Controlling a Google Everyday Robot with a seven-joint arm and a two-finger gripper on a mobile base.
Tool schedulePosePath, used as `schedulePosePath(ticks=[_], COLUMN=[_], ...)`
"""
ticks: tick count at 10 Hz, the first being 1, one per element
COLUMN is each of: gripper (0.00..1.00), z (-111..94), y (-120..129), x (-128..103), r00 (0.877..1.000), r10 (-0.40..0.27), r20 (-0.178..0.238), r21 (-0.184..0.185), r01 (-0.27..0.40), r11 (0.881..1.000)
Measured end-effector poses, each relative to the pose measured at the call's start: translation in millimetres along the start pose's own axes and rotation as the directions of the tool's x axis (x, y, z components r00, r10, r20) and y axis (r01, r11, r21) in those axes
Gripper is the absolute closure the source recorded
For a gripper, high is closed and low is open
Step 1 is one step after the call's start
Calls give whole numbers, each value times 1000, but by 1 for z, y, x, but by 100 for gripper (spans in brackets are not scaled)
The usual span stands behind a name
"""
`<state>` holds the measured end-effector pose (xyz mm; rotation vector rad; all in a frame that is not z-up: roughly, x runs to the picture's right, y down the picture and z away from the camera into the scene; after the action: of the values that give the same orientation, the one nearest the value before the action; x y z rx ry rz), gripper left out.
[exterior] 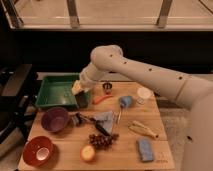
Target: Place eraser in purple bowl
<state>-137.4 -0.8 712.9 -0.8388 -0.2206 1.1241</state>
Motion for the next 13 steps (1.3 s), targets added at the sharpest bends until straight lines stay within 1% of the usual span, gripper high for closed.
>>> schedulePosePath(ticks=[1,3,4,5,6,8,10,12,13], gripper=[95,79,66,57,48,29,27,27,27], z=[15,39,56,68,80,105,111,117,117], y=[16,41,58,67,74,76,74,70,68], x=[-14,-34,-48,-56,-61,-58,-50,-33,-28], r00=[1000,998,996,994,994,994,994,995,995], r10=[-23,-61,-89,-105,-112,-112,-102,-74,-63], r20=[0,2,5,5,1,-19,-39,-69,-72], r21=[-29,-86,-131,-171,-222,-312,-335,-350,-355], r01=[23,61,89,105,109,100,83,46,33], r11=[999,994,987,980,969,945,938,936,934])
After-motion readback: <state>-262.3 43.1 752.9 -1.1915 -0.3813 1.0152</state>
